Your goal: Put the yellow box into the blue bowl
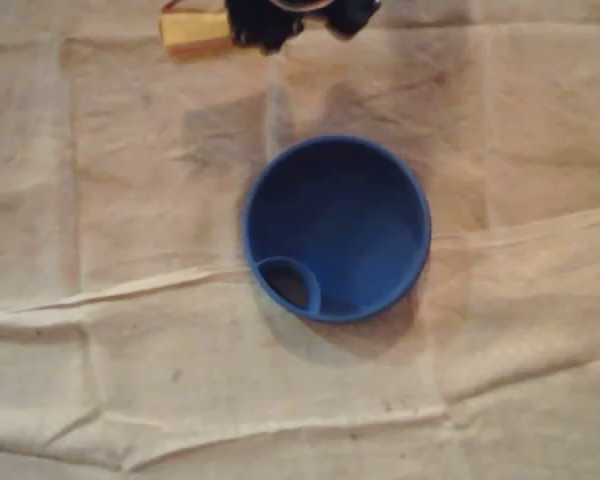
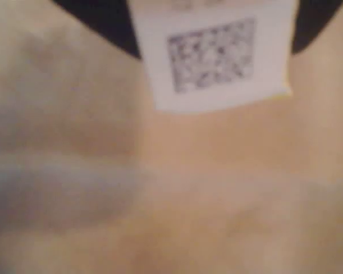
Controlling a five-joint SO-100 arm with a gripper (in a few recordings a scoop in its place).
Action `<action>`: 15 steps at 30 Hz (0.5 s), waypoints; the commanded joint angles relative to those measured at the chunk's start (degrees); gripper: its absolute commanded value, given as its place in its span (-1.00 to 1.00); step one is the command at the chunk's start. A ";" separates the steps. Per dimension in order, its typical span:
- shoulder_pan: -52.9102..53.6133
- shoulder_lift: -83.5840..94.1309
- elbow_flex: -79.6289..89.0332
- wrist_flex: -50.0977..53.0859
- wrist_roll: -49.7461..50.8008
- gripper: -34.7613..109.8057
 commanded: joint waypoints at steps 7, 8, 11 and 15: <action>-2.90 15.73 -2.81 2.64 0.53 -0.52; -3.16 16.26 -2.90 2.55 0.53 -0.52; -5.01 17.05 -2.90 2.11 0.53 -0.52; -8.26 17.05 -2.90 0.62 0.53 -0.52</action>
